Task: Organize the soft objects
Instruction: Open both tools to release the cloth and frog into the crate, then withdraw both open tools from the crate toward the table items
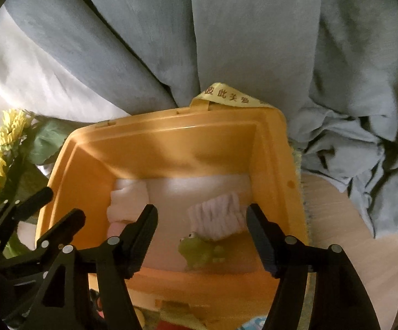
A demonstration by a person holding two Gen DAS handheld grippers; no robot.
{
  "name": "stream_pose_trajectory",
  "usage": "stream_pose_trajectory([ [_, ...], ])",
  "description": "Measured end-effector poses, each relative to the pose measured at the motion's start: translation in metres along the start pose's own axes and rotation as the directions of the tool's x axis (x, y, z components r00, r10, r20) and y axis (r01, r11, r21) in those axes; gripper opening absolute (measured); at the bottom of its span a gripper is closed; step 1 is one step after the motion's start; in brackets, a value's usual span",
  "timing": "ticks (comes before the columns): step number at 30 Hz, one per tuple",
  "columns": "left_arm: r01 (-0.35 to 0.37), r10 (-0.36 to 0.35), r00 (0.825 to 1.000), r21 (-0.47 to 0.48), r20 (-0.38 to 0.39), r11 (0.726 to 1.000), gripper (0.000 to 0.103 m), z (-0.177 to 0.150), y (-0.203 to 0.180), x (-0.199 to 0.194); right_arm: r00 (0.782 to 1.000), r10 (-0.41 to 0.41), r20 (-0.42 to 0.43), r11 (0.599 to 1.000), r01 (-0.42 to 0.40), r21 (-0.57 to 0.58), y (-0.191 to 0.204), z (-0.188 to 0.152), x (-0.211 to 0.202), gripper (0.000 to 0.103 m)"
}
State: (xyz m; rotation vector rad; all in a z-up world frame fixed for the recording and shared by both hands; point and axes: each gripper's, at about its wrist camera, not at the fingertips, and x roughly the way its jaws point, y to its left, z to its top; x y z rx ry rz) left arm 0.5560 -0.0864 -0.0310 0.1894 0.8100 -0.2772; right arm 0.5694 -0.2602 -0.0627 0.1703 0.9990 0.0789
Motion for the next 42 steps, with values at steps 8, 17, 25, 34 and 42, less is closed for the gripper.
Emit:
stream_pose_trajectory([
  [8,-0.023,0.025,0.994,-0.018,0.102,1.000,0.072,-0.005,0.001,-0.047,0.994,0.001,0.106,1.000,0.000,-0.010,0.006,-0.013,-0.046,0.068],
  [17,-0.067,0.064,0.983,0.010,0.171,0.998,0.073,-0.020,-0.004,-0.087,0.982,-0.004,0.190,1.000,0.007,-0.016,0.015,-0.034,-0.085,0.069],
  [25,-0.080,0.075,0.970,0.010,0.230,0.997,0.074,-0.038,-0.012,-0.114,0.973,0.000,0.231,1.000,0.002,-0.009,0.018,-0.061,-0.106,0.071],
  [34,-0.083,0.077,0.968,0.015,0.237,0.996,0.075,-0.067,-0.021,-0.126,0.954,-0.048,0.296,0.997,0.063,-0.041,0.021,-0.091,-0.126,0.076],
  [42,-0.089,0.083,0.969,0.017,0.232,0.996,0.075,-0.089,-0.021,-0.127,0.947,-0.041,0.320,0.996,0.066,-0.068,0.028,-0.111,-0.130,0.079],
])
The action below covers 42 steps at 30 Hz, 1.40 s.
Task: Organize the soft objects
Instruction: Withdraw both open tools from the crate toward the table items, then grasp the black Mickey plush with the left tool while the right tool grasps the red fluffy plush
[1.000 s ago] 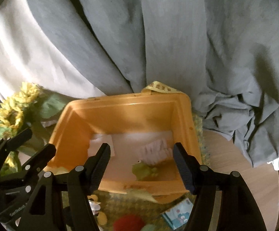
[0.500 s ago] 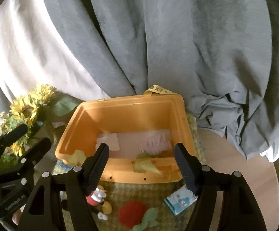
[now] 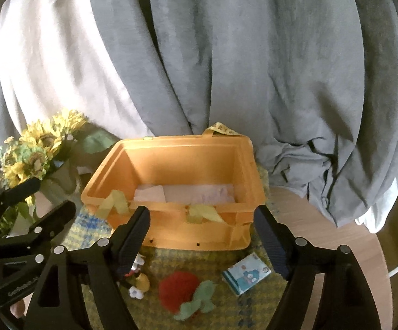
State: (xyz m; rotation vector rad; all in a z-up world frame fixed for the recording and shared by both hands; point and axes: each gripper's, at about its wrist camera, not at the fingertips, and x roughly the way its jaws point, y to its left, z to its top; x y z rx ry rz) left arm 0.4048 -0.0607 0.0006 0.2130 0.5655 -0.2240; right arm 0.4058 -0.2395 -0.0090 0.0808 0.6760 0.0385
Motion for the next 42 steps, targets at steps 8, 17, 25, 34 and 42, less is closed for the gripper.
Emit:
stream_pose_trajectory([
  [8,-0.013,0.014,1.000,0.007,-0.019,1.000,0.075,-0.022,0.005,-0.003,1.000,0.005,-0.004,1.000,-0.005,-0.027,0.012,-0.017,0.000,0.079],
  [17,-0.004,0.005,0.997,0.014,-0.076,1.000,0.075,-0.047,0.008,0.002,0.999,0.022,-0.048,0.999,-0.025,-0.048,0.023,-0.037,0.008,0.080],
  [25,0.000,0.002,0.989,0.019,-0.149,1.000,0.075,-0.072,0.005,0.011,0.992,0.022,-0.125,0.998,-0.030,-0.062,0.025,-0.059,0.022,0.080],
  [34,0.019,-0.014,0.975,0.021,-0.222,1.000,0.075,-0.094,0.000,0.025,0.971,0.029,-0.236,0.997,-0.044,-0.056,0.022,-0.086,0.042,0.080],
  [42,0.045,-0.039,0.955,0.012,-0.295,0.999,0.075,-0.111,-0.002,0.044,0.946,0.037,-0.322,0.998,-0.053,-0.041,0.021,-0.104,0.064,0.080],
])
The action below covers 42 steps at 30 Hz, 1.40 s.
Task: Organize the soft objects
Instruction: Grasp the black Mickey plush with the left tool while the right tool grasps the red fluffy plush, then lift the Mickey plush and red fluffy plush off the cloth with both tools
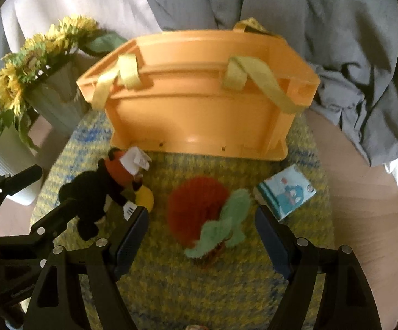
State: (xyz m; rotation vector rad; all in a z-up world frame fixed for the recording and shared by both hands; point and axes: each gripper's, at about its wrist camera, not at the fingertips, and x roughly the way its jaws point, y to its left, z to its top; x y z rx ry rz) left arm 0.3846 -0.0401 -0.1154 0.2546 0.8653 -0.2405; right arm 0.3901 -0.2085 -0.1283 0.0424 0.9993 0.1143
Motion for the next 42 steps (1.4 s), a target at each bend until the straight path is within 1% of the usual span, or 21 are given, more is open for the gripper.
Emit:
stream_pose_trajectory([
  [12,0.005,-0.004,0.998,0.020,-0.070,1.000,0.075,-0.004,0.000,0.034,0.997,0.002,-0.082,1.000,-0.003,-0.005,-0.003,-0.005,0.037,0.080],
  [19,0.010,-0.008,0.996,0.016,-0.094,1.000,0.075,0.000,-0.001,0.052,0.993,0.027,-0.112,1.000,-0.025,0.013,-0.007,-0.002,0.056,0.079],
  [23,0.019,-0.019,0.994,0.000,-0.107,1.000,0.075,0.001,0.000,0.061,0.993,0.042,-0.112,0.999,-0.040,0.018,-0.007,0.001,0.062,0.078],
  [30,0.014,-0.017,0.992,-0.029,-0.123,0.999,0.074,0.001,0.001,0.076,0.992,0.045,-0.122,0.999,-0.044,0.014,-0.006,0.003,0.073,0.062],
  [32,0.007,-0.012,0.993,-0.043,-0.121,0.999,0.069,0.002,0.002,0.077,0.992,0.047,-0.120,0.999,-0.045,0.016,-0.006,0.003,0.074,0.058],
  [33,0.004,-0.010,0.993,-0.049,-0.118,0.999,0.061,0.002,0.002,0.077,0.992,0.046,-0.120,0.999,-0.045,0.016,-0.006,0.003,0.075,0.056],
  [38,-0.001,-0.006,0.994,-0.072,-0.108,0.997,0.060,-0.002,0.001,0.074,0.993,0.053,-0.107,0.999,-0.052,0.016,-0.007,0.001,0.074,0.049],
  [42,-0.007,-0.005,0.994,-0.108,-0.109,0.994,0.059,-0.005,0.003,0.070,0.994,0.057,-0.089,0.998,-0.055,0.014,-0.010,-0.003,0.067,0.044],
])
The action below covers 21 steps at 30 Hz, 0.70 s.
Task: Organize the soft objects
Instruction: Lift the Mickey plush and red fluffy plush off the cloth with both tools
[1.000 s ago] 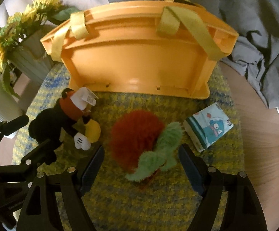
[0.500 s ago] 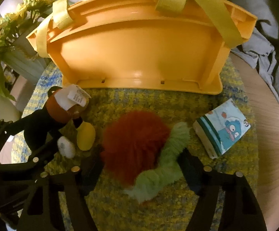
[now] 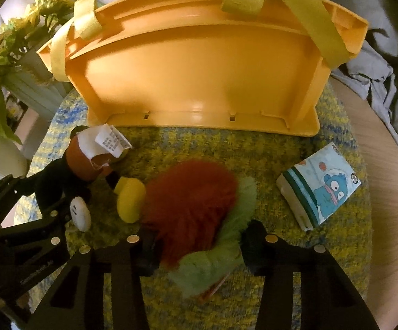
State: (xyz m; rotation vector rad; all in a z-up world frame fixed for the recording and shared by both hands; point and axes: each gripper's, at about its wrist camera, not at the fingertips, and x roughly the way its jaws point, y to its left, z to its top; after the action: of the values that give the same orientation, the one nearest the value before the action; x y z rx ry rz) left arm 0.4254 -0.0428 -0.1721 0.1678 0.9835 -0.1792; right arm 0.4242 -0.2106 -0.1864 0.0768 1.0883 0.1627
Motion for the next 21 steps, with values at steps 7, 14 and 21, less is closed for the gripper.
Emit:
stream_pose_trajectory([
  [7,0.008,-0.007,1.000,-0.062,0.010,0.998,0.059,-0.006,0.002,-0.013,0.999,0.006,0.032,1.000,-0.006,0.000,0.000,-0.003,-0.008,0.040],
  [14,0.026,-0.024,0.999,-0.081,0.026,0.996,0.059,-0.006,-0.004,-0.025,0.998,0.016,0.067,1.000,-0.017,0.018,-0.005,-0.007,-0.025,0.040],
  [21,0.047,-0.039,0.996,-0.096,0.079,0.994,0.059,-0.002,-0.009,-0.047,0.990,-0.011,0.142,1.000,0.009,0.014,-0.005,-0.006,-0.054,0.040],
])
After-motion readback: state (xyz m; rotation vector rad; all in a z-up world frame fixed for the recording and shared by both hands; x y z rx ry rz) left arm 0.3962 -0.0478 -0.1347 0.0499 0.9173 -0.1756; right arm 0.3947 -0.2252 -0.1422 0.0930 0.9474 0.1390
